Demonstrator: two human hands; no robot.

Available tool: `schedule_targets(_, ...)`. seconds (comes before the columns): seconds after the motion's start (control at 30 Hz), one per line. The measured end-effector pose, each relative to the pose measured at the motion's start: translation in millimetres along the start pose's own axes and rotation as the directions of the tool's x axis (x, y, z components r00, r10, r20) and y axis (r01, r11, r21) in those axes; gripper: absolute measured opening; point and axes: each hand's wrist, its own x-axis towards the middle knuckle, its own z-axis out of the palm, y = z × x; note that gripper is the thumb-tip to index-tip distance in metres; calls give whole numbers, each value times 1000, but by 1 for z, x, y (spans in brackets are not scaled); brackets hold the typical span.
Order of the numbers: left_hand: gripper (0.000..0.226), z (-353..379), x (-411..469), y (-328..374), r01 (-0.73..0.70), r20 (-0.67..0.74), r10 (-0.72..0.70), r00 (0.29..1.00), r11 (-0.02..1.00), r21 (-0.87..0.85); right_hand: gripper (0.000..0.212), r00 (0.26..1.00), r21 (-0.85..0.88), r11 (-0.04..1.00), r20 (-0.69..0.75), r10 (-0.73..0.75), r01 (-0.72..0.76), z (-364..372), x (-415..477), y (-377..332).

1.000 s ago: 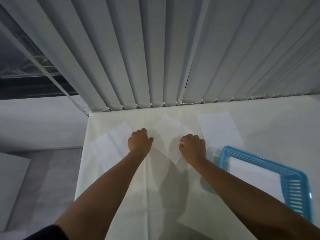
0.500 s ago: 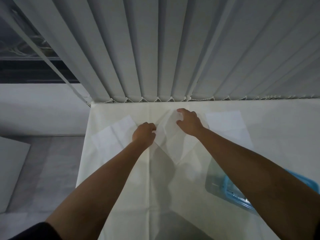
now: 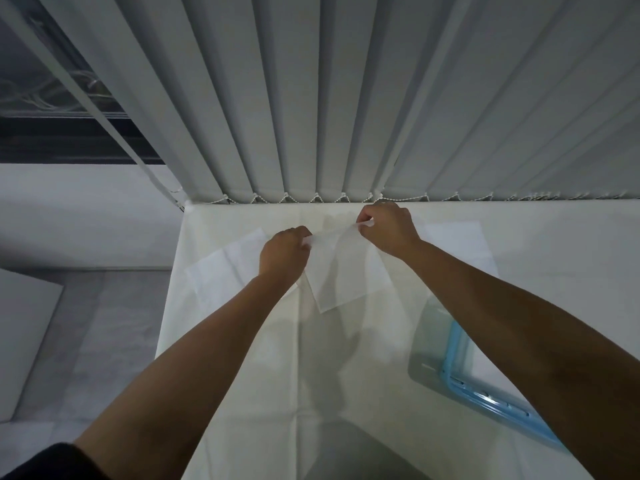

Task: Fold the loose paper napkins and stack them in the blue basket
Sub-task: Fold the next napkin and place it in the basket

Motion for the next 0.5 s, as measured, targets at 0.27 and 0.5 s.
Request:
schedule_targets(0.27, 16, 17, -43, 3, -187, 54, 187, 981, 982, 1, 18, 989, -239, 960, 32, -144, 147, -1, -58, 23)
schedule_targets(0.5, 40, 31, -43, 7, -91, 254, 84, 963, 996, 14, 30, 986, -271, 957, 152, -62, 102, 23, -95, 40)
